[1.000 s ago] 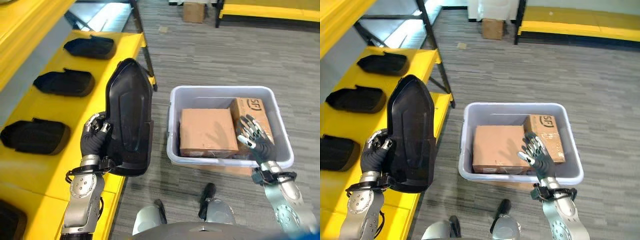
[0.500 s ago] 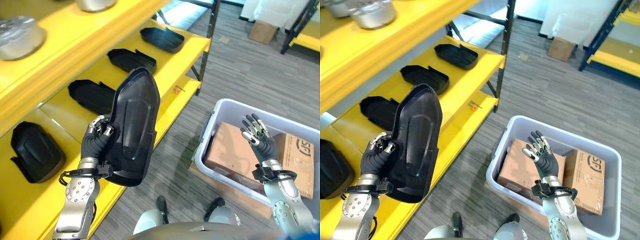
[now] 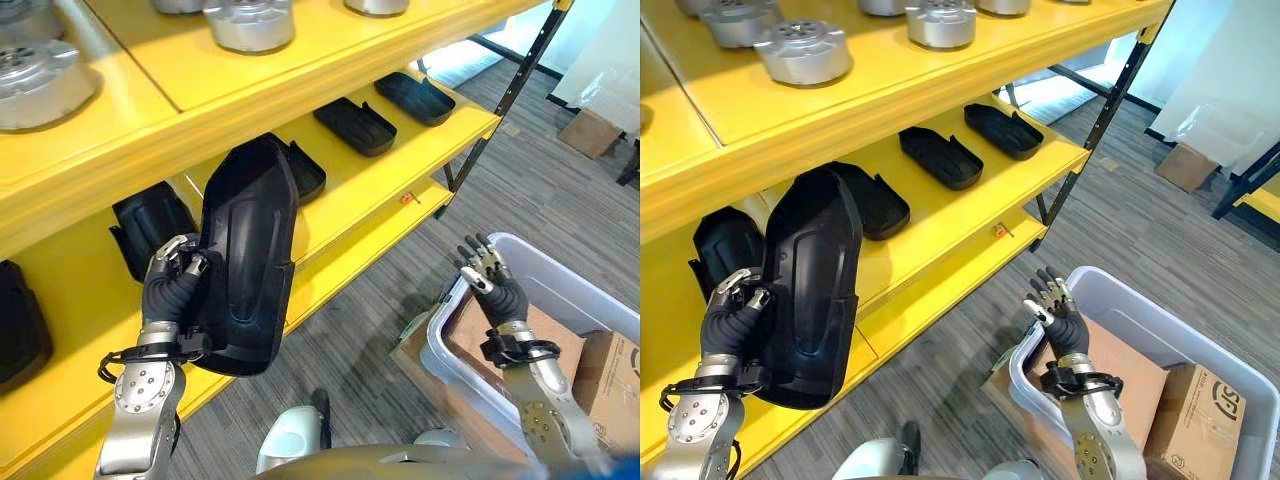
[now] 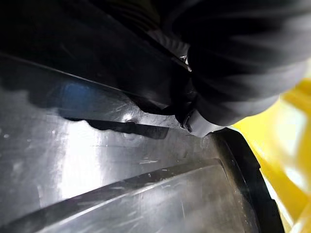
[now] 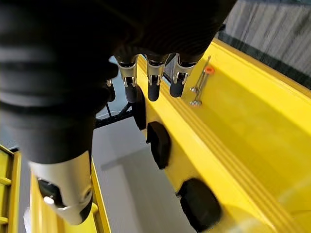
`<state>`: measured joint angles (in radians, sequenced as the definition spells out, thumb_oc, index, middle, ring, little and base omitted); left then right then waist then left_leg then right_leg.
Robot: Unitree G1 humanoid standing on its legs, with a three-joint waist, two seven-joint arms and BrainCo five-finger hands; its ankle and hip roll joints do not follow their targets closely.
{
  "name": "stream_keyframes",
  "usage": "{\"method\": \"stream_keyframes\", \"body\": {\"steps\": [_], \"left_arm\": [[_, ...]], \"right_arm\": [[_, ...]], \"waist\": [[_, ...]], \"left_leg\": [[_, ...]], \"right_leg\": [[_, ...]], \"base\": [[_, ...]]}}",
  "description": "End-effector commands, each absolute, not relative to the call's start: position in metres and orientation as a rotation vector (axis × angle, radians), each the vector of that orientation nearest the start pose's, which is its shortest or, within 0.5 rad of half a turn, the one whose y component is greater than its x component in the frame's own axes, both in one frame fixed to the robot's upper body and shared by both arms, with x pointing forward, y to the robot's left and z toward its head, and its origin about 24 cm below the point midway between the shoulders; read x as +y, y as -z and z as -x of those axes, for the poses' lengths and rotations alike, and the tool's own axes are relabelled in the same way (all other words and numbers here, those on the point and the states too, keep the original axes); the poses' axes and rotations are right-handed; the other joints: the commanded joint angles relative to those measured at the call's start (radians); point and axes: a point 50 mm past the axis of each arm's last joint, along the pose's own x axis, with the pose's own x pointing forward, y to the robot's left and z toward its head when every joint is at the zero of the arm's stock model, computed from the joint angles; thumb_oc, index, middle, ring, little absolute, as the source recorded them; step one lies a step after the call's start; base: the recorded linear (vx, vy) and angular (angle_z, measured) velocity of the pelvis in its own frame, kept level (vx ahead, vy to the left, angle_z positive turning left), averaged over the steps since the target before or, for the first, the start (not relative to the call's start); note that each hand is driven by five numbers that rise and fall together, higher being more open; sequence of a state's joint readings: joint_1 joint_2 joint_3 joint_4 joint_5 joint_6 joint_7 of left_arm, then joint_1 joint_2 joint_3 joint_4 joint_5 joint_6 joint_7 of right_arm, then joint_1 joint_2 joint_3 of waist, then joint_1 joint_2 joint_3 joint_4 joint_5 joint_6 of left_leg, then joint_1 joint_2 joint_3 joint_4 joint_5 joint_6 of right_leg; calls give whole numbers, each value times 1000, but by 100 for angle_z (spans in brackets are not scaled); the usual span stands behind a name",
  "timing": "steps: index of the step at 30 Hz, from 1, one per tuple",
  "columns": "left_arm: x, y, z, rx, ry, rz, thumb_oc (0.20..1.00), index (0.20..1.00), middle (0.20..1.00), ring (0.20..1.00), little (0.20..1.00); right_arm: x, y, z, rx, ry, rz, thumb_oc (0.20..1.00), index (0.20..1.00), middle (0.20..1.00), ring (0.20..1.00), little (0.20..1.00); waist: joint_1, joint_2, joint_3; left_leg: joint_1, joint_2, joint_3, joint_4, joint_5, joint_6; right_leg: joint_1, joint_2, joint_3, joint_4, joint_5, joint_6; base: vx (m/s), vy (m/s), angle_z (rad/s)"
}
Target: Move parts from the plastic box to the shelf.
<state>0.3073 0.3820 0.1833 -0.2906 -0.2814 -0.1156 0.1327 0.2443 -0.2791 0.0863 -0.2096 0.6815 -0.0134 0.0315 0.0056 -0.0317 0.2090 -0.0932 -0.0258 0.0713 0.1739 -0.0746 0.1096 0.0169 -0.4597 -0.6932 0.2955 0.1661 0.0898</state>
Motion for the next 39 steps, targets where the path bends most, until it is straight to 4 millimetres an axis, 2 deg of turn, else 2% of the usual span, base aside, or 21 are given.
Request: {"method": "stream_keyframes", "body": {"steps": [1,2,5,6,7,8,9,11,15,23,25,26,28,30,31,32,35,37,39], "left_arm": [[254,-127,-192,-373,-224,-208,200,200,200,200,200],[252,-126,-194,-368,-208,-206,200,200,200,200,200],[248,-120,-197,-336,-176,-205,200,200,200,200,200],[248,-117,-198,-323,-171,-204,200,200,200,200,200],[247,-116,-197,-320,-168,-204,200,200,200,200,200],[247,-116,-197,-320,-168,-204,200,200,200,200,200],[247,-116,-197,-323,-170,-200,200,200,200,200,200],[245,-116,-197,-330,-168,-184,200,200,200,200,200],[245,-114,-195,-328,-177,-152,200,200,200,200,200],[245,-112,-193,-314,-189,-139,200,200,200,200,200],[246,-112,-191,-315,-194,-144,200,200,200,200,200],[245,-115,-192,-327,-190,-142,200,200,200,200,200],[245,-115,-192,-328,-191,-140,200,200,200,200,200],[245,-119,-193,-349,-196,-161,200,200,200,200,200],[246,-120,-193,-356,-198,-165,200,200,200,200,200],[246,-120,-193,-356,-198,-165,200,200,200,200,200],[250,-119,-189,-351,-225,-175,200,200,200,200,200],[252,-120,-188,-356,-244,-162,200,200,200,200,200],[252,-122,-188,-368,-257,-158,200,200,200,200,200]], "right_arm": [[-183,-62,-218,-59,-133,-409,1000,1000,1000,1000,1000],[-184,-63,-217,-63,-136,-413,1000,1000,1000,1000,1000],[-191,-61,-212,-56,-120,-419,1000,1000,1000,1000,1000],[-192,-60,-211,-53,-116,-420,1000,1000,1000,1000,1000],[-193,-61,-210,-55,-114,-415,1000,1000,1000,1000,1000],[-193,-60,-210,-55,-114,-415,1000,1000,1000,1000,1000],[-193,-60,-209,-52,-113,-417,1000,1000,1000,1000,1000],[-194,-60,-209,-49,-108,-413,1000,1000,1000,1000,1000],[-195,-60,-210,-51,-106,-415,1000,1000,1000,1000,1000],[-196,-61,-208,-45,-103,-414,1000,1000,1000,1000,1000],[-198,-62,-207,-51,-102,-410,1000,1000,1000,1000,1000],[-199,-65,-209,-66,-103,-402,1000,1000,1000,1000,1000],[-201,-66,-209,-72,-96,-398,1000,1000,1000,1000,1000],[-206,-69,-210,-93,-74,-393,1000,1000,1000,1000,1000],[-207,-69,-212,-94,-65,-410,1000,1000,1000,1000,1000],[-207,-70,-212,-94,-65,-410,1000,1000,1000,1000,1000],[-205,-64,-209,-58,-78,-413,1000,1000,1000,1000,1000],[-206,-60,-208,-34,-82,-410,1000,1000,1000,1000,1000],[-209,-59,-209,-27,-68,-409,1000,1000,1000,1000,1000]], "waist": [[-22,23,-14],[-33,22,-16],[-61,10,-48],[-70,5,-56],[-75,1,-61],[-74,1,-63],[-75,-9,-70],[-74,-10,-78],[-69,-4,-99],[-71,4,-97],[-67,7,-82],[-54,8,-54],[-56,7,-41],[-65,4,-14],[-80,0,-12],[-80,1,-11],[-71,2,-16],[-76,8,-17],[-86,27,-12]], "left_leg": [[179,7,28,-164,-46,-49],[170,4,8,-164,-33,-41],[150,-2,-37,-183,-4,-39],[143,-6,-49,-184,2,-40],[138,-12,-60,-186,8,-41],[138,-11,-59,-187,8,-41],[128,-22,-69,-193,17,-47],[124,-21,-68,-201,28,-52],[129,-12,-51,-228,44,-65],[131,-3,-67,-209,41,-81],[115,-2,-83,-183,39,-87],[70,-15,-91,-120,37,-101],[35,-23,-100,-71,28,-110],[-1,15,-10,-12,13,-125],[16,90,80,-1,1,-131],[16,91,81,0,0,-132],[42,171,5,-21,31,-164],[55,251,-32,-49,101,-181],[80,363,-23,-123,211,-208]], "right_leg": [[-134,137,299,-28,-70,84],[-139,191,358,1,-97,70],[-127,350,506,-12,-209,30],[-131,399,557,-27,-231,19],[-133,426,590,-47,-237,11],[-133,428,591,-50,-237,11],[-106,439,619,-133,-233,-3],[-78,443,627,-186,-225,-6],[-38,434,614,-265,-207,-6],[-11,428,575,-264,-229,-25],[-12,423,553,-256,-238,-33],[-21,414,529,-246,-241,-41],[-30,407,508,-239,-243,-46],[-41,372,446,-229,-246,-47],[-49,343,414,-226,-240,-41],[-49,344,414,-226,-240,-42],[-49,321,412,-209,-250,-40],[-66,296,406,-176,-260,-36],[-111,259,391,-89,-290,-31]], "base": [[-129,109,23],[-43,65,45],[4,27,41],[16,-1,57],[15,-3,51],[-10,-37,23],[-12,-49,20],[-13,-61,22],[9,-63,2],[-9,-59,6],[-93,-74,23],[-109,-41,29],[-157,-44,54],[-201,6,62],[-116,37,89],[-49,37,126],[13,70,82],[-26,180,51],[-29,283,27]]}}
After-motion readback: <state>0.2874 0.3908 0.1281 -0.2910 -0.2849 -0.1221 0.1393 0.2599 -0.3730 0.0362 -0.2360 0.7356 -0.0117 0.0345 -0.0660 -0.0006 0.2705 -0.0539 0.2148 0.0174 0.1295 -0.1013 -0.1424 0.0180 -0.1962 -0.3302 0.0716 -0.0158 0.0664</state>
